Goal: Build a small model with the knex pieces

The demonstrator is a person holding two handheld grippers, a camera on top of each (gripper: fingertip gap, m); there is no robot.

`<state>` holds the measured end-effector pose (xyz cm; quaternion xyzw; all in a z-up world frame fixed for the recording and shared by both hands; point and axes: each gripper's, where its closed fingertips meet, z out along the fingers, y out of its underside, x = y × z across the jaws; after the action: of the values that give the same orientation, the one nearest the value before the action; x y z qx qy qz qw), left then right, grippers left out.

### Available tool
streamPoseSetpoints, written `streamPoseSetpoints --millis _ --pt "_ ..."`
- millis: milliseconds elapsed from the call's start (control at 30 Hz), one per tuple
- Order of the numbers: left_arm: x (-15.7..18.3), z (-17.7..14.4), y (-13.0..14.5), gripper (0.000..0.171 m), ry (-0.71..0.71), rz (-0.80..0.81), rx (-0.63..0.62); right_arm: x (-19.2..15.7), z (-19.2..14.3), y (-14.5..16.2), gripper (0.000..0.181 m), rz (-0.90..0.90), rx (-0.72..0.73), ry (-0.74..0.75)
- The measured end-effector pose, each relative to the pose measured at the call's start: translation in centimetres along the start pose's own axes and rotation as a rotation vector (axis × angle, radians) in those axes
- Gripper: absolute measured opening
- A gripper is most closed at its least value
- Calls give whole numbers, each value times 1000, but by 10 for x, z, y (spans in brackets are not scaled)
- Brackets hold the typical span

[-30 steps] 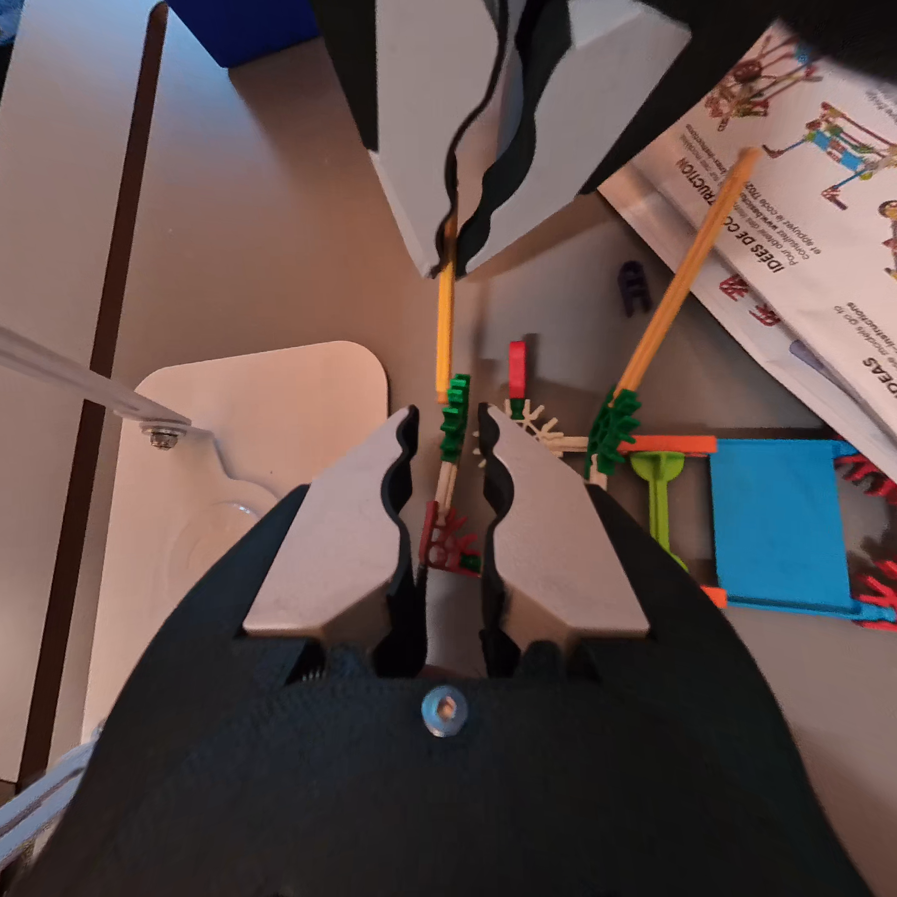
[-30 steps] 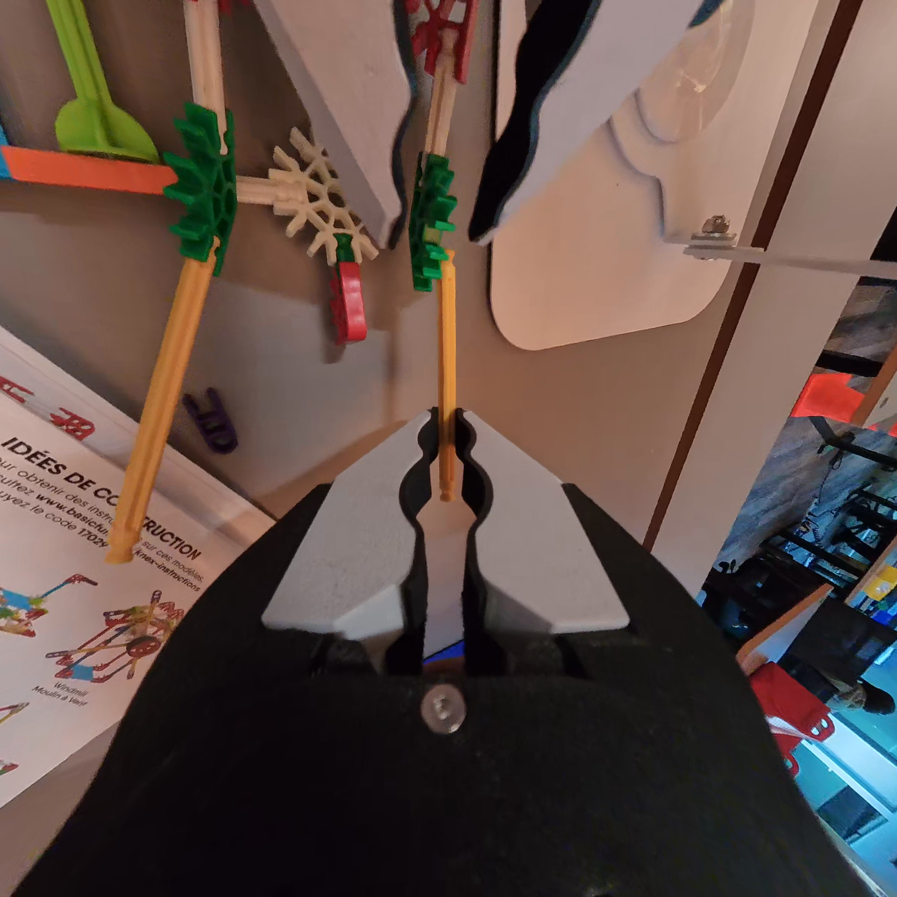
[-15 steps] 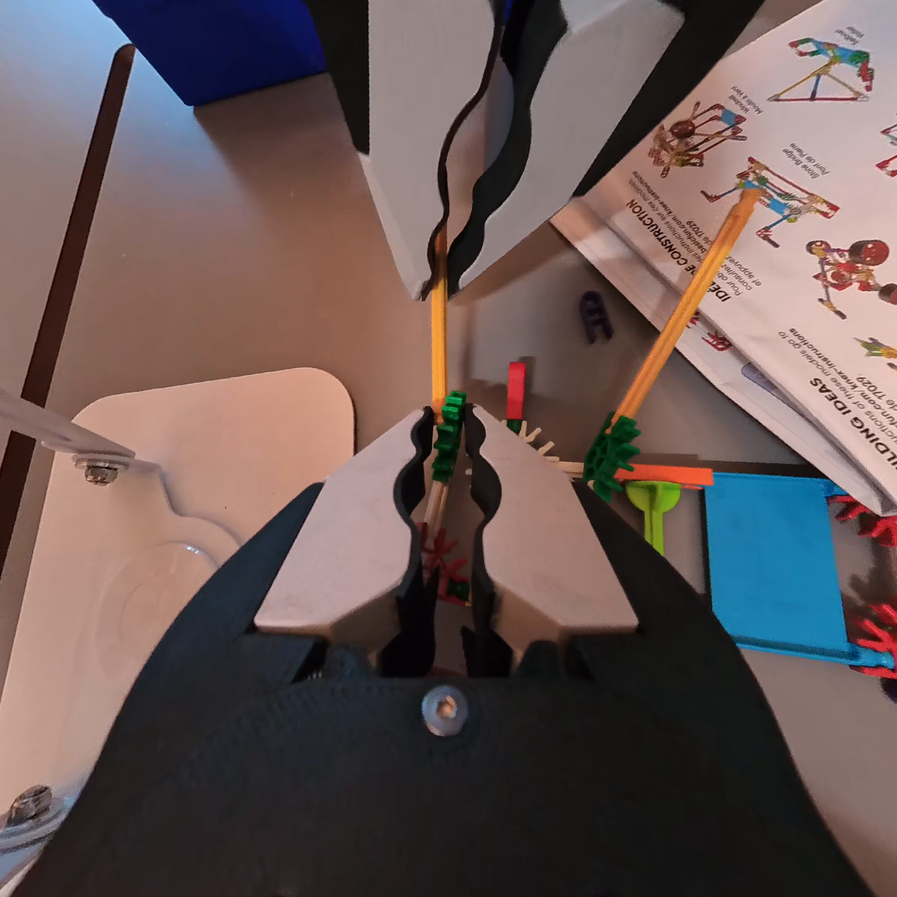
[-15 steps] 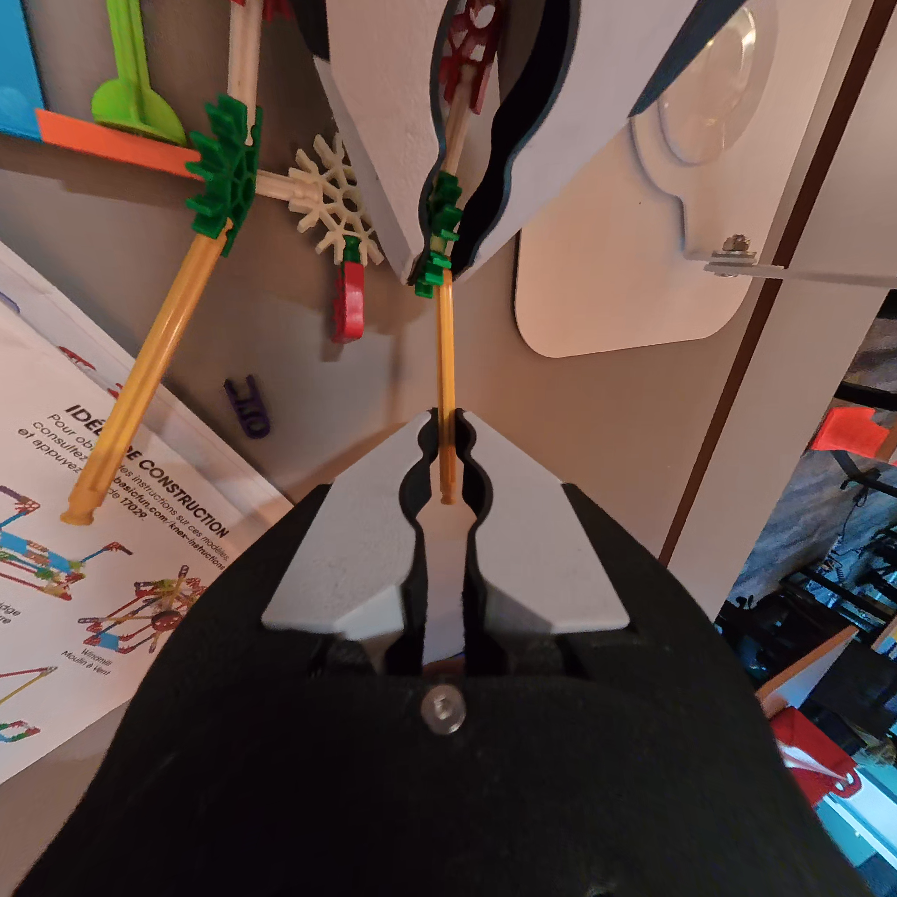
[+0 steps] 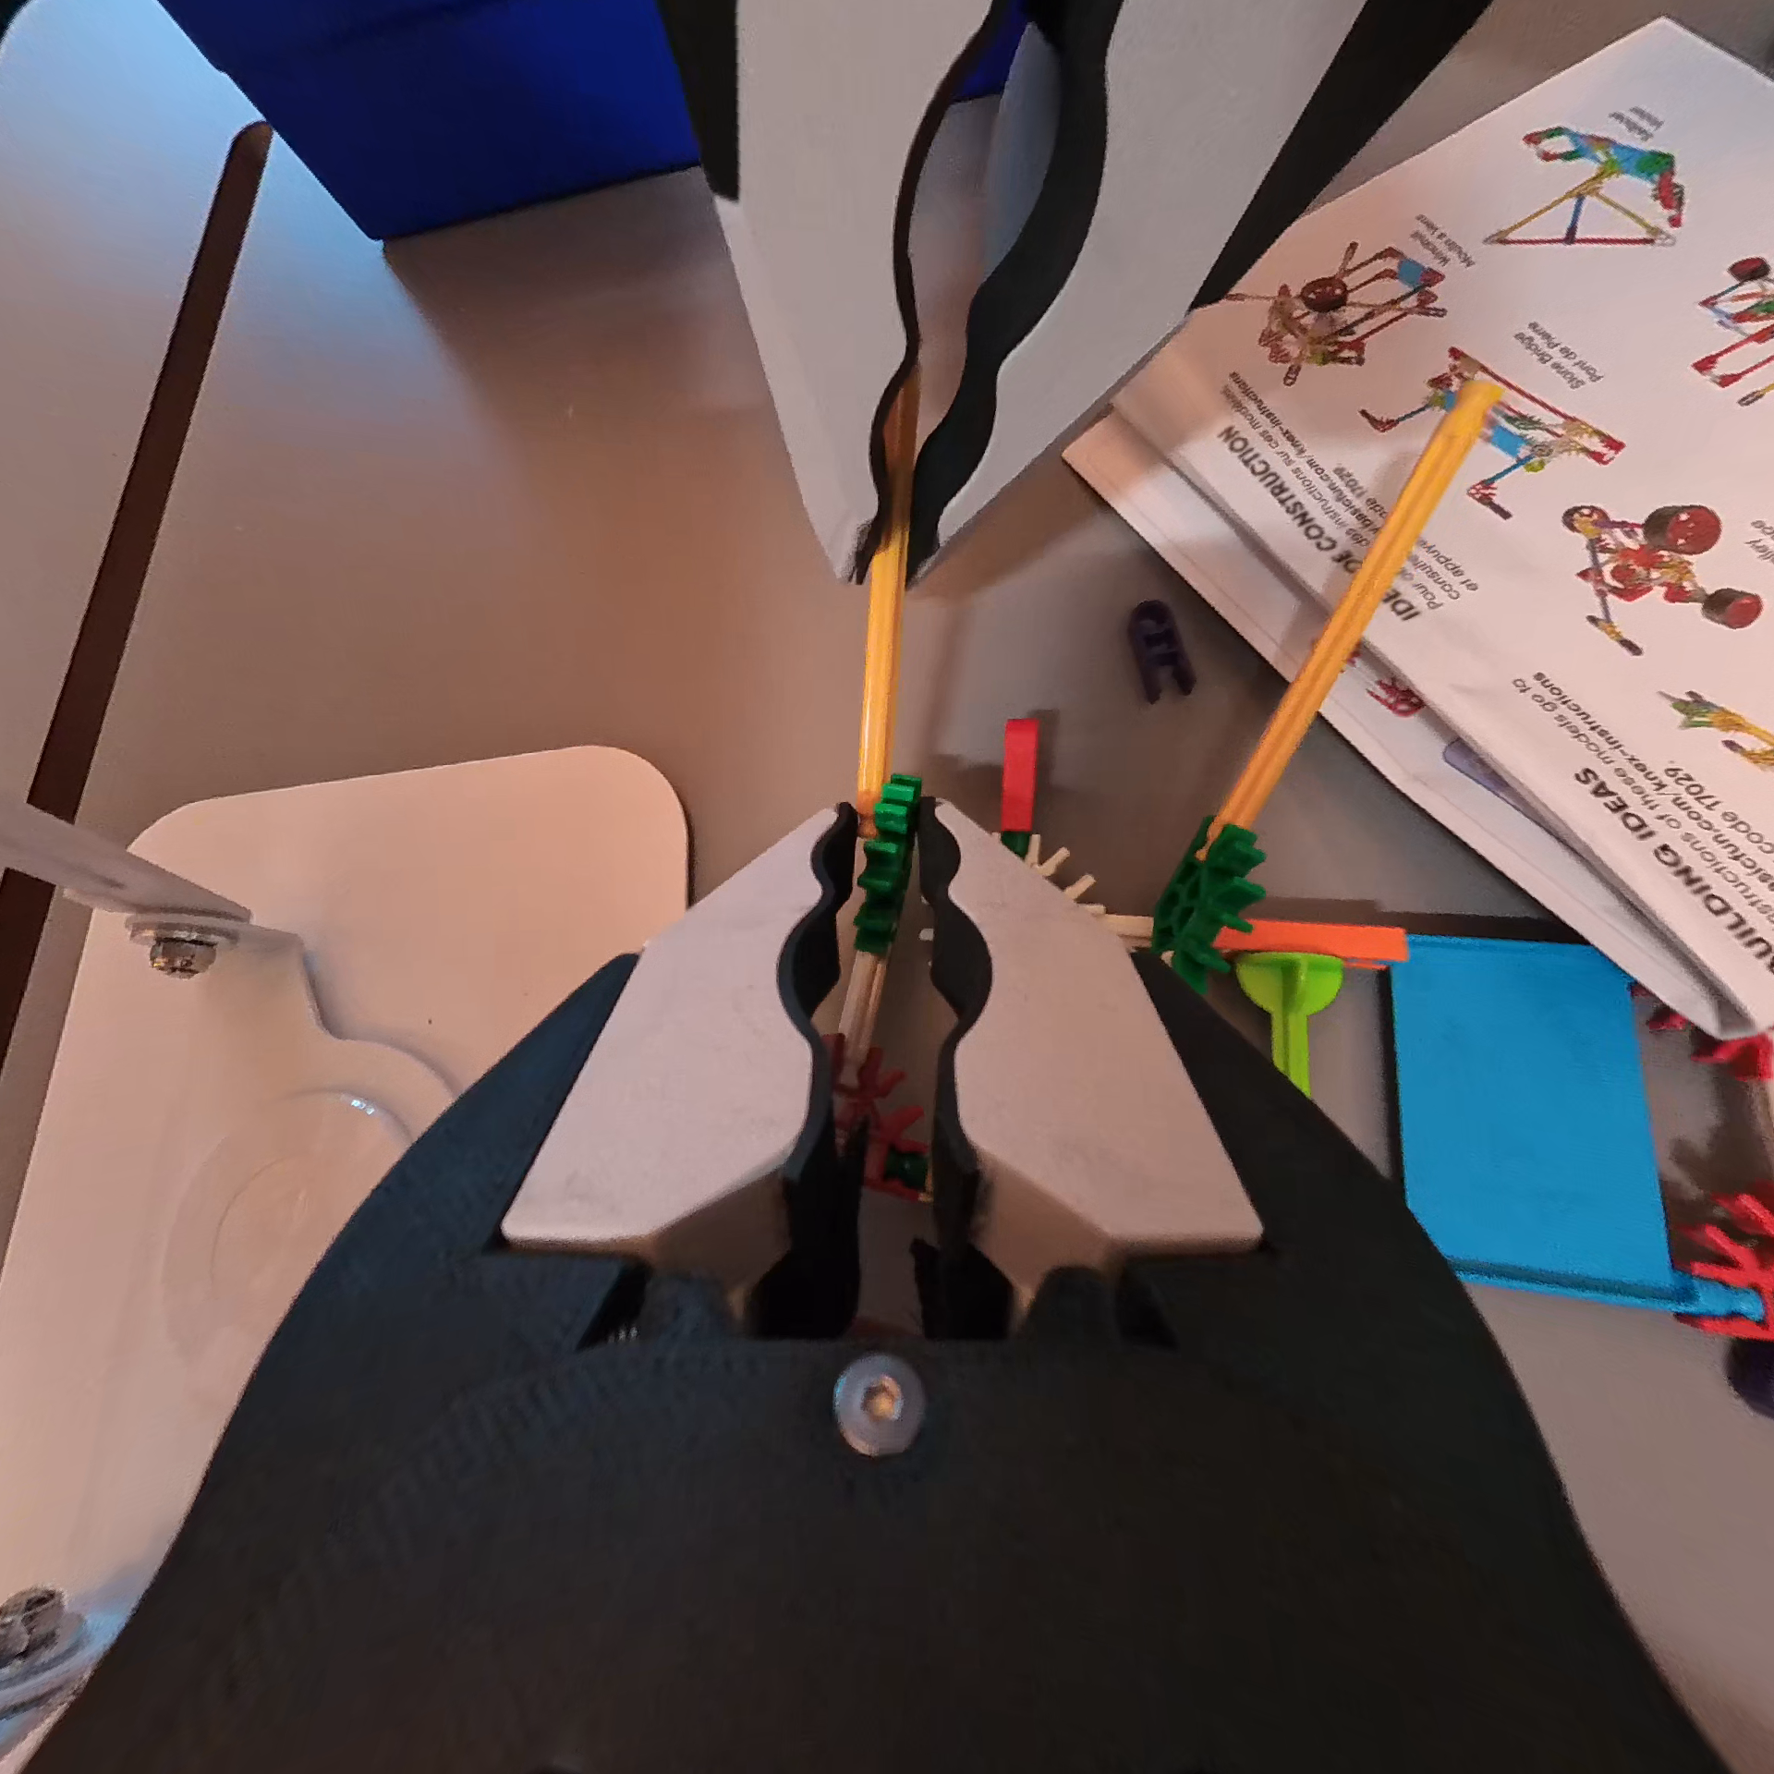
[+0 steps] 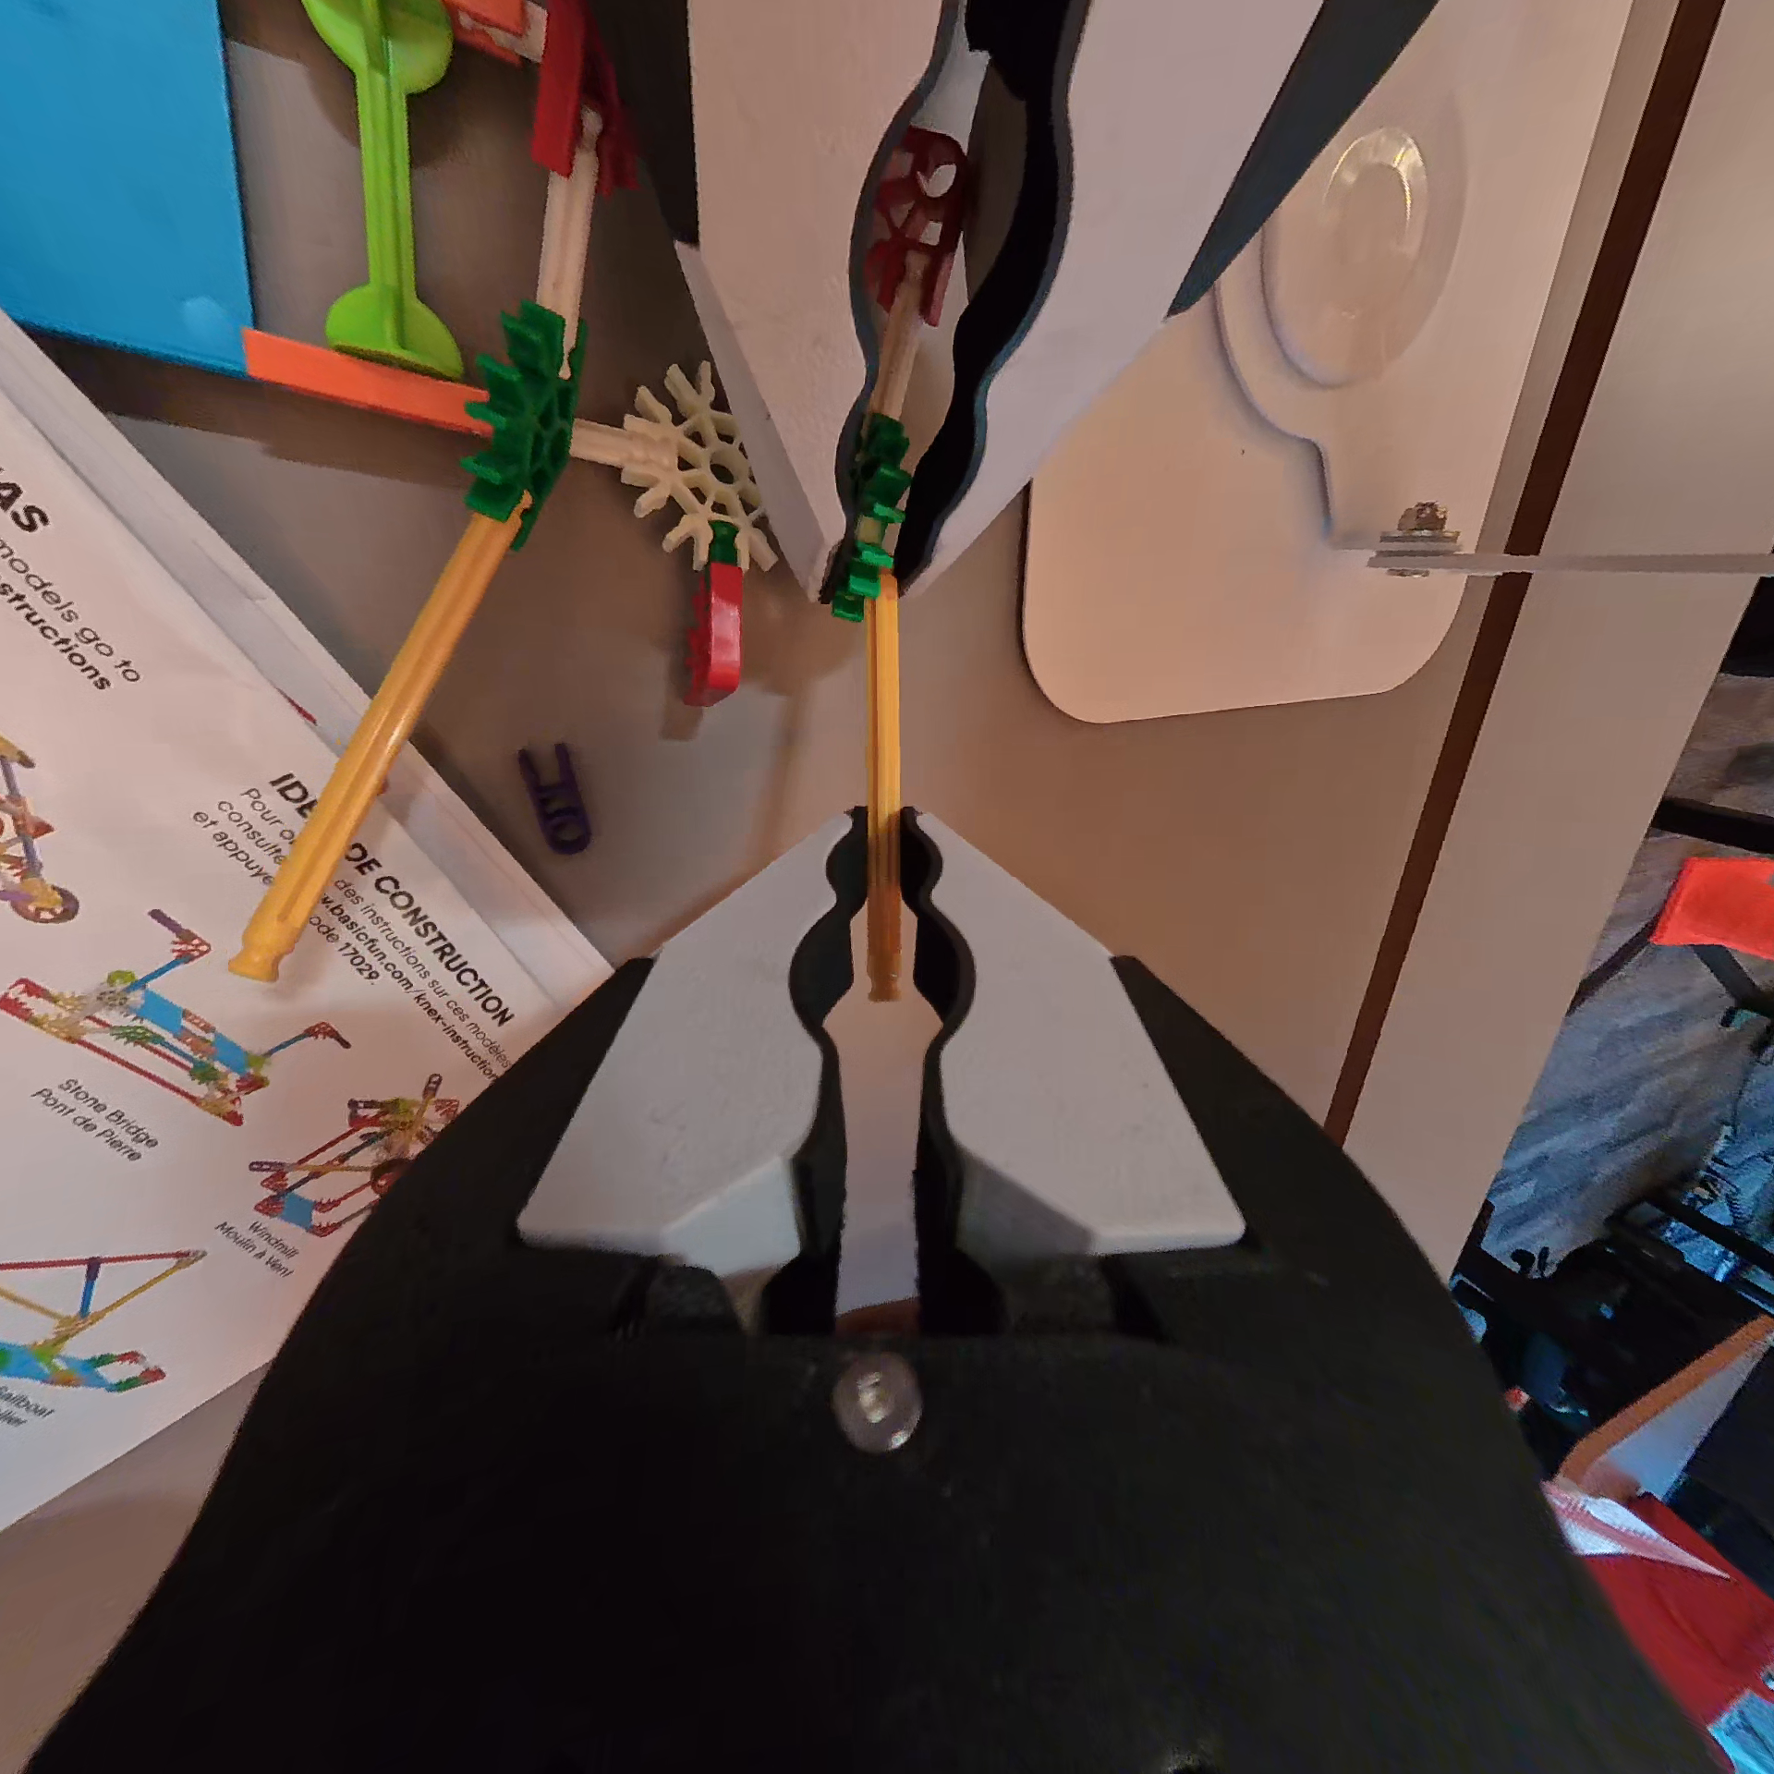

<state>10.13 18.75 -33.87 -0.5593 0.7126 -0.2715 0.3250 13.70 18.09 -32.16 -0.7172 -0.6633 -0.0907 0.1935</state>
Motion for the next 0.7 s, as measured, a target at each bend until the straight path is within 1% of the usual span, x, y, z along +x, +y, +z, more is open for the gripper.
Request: streamPoseSetpoints --millis 433,700 --pt "0 0 -3 12 -10 4 9 -1 0 8 3 11 -26 -13" --pt "3 1 -3 11 6 8 8 -4 -3 0 3 14 36 -41"
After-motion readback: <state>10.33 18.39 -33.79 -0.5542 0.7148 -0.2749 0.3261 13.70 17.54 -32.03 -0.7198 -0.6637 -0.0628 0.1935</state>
